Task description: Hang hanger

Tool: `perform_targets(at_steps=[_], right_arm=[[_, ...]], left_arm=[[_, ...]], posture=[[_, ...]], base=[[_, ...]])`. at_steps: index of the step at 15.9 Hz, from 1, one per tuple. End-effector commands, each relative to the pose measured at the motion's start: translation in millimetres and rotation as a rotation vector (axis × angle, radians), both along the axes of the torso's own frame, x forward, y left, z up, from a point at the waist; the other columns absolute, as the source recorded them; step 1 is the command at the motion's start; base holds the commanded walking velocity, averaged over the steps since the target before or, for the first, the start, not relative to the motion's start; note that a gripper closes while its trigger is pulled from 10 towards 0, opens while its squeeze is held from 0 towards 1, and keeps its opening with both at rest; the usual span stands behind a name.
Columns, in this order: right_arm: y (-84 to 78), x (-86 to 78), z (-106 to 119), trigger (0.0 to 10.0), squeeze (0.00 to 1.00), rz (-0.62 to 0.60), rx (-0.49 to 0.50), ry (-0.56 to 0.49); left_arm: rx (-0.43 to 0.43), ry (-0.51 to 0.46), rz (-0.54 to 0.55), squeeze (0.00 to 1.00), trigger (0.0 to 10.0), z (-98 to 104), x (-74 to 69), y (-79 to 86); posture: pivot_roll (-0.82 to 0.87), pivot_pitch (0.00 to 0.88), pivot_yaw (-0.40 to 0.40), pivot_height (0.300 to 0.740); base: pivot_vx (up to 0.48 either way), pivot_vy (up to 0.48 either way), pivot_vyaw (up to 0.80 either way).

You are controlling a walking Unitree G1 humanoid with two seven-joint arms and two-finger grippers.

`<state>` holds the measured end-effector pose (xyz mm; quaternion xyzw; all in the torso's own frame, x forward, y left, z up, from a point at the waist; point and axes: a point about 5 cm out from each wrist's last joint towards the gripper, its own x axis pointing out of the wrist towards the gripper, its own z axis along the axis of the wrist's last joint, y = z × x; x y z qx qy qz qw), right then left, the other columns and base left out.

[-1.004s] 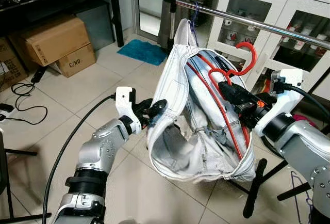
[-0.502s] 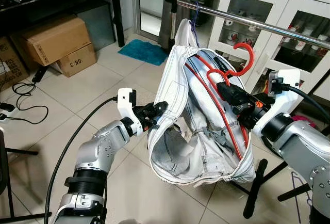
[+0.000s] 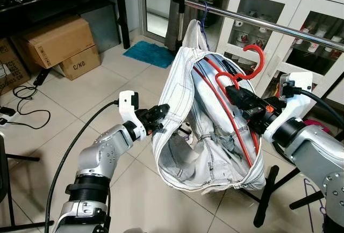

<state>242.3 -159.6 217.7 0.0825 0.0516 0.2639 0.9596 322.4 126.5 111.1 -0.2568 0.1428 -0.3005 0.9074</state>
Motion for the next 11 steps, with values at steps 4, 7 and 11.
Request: perform_targets(at_steps=[4,7,11], right_arm=[[-5.0,-4.6,-36,0.0,0.0,0.016,-0.214,0.159],[-4.4,-6.0,-48,0.0,0.0,0.041,-0.259,0.215],[-0.3,-17.3,-54,0.0,0.0,0.209,-0.289,0.238]], left_arm=[[0.046,-0.38,-0.108,0.0,0.0,75,-7.8,8.2],[0.001,-0.489,-0.126,0.0,0.0,101,-17.5,14.6],[0.107,-0.513,0.377,0.0,0.0,115,12.6,68.2]], posture=[[0.02,0.0,-0.031,0.74],[0.03,0.0,-0.044,0.74],[0.04,0.0,-0.049,0.74]], base=[[0.0,0.0,0.0],[0.0,0.0,0.0],[0.0,0.0,0.0]])
